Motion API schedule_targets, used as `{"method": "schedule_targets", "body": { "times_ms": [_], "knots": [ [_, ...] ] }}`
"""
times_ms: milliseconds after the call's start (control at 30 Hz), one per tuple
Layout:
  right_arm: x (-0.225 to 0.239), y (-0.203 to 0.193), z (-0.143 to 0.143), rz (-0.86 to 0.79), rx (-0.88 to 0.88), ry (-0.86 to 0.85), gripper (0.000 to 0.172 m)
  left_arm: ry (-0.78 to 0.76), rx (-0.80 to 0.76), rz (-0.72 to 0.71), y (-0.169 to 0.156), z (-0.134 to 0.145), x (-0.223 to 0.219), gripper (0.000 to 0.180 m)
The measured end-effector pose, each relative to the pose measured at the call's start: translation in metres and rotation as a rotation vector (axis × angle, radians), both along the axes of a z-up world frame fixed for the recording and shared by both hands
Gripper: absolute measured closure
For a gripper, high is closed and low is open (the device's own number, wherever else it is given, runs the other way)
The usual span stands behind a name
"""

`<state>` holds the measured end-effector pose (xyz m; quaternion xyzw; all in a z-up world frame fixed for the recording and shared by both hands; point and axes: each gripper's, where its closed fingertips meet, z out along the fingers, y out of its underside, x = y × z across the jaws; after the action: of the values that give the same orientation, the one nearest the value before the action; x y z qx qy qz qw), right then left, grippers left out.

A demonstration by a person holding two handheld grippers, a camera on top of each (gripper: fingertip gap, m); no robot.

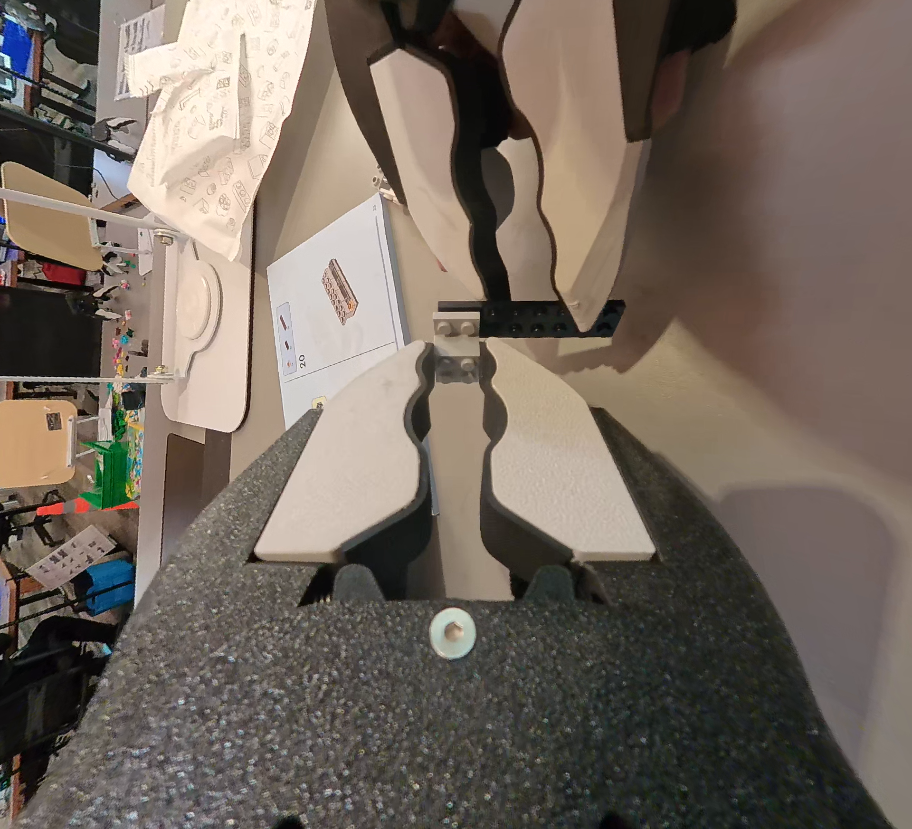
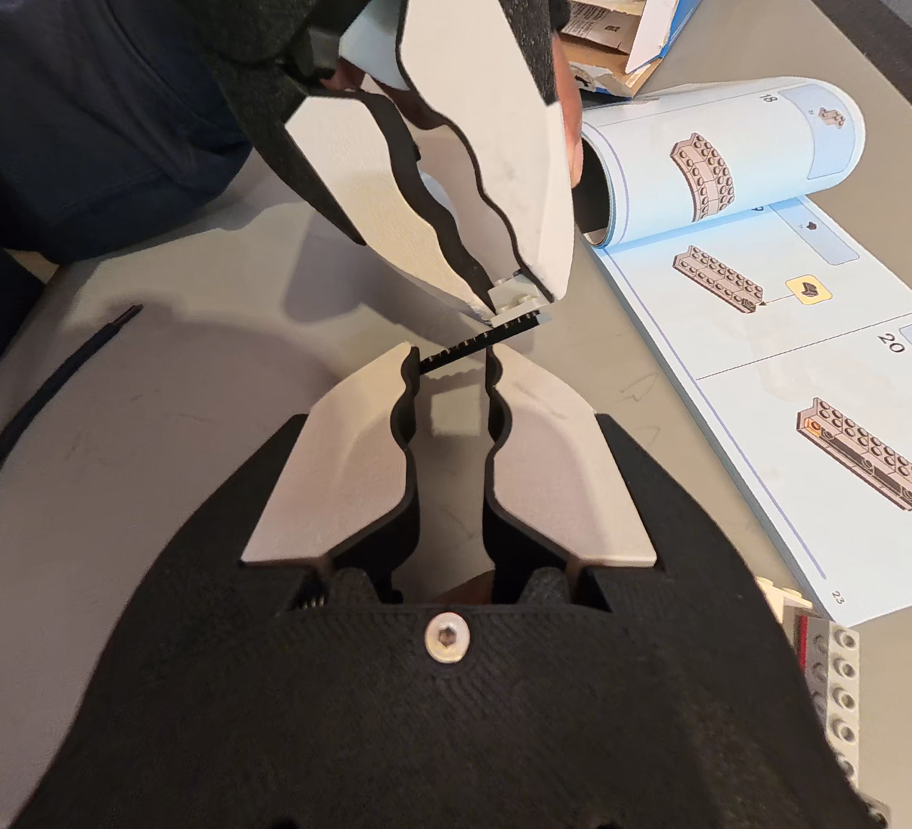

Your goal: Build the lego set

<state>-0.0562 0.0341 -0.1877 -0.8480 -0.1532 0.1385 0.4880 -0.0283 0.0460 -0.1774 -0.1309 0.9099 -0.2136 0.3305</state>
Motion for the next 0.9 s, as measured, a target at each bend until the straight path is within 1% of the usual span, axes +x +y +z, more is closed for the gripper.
{"method": "schedule_targets", "body": {
  "times_ms": [300,667,900],
  "knots": [
    [0.0000,-0.0003,-0.0052,-0.002,-0.031,-0.020,0.145,0.006,0.072,0.002,0.0007,-0.0065,0.0004,0.163],
    [0.0004,-0.0006,-0.0062,-0.006,-0.039,-0.024,0.144,-0.003,0.083,-0.012,-0.0023,-0.0061,-0.0004,0.163],
    [0.0025,0.0002,-0.0078,-0.022,-0.053,-0.028,0.143,-0.009,0.137,-0.003,-0.0011,-0.0092,0.0017,0.163]
  ]
}}
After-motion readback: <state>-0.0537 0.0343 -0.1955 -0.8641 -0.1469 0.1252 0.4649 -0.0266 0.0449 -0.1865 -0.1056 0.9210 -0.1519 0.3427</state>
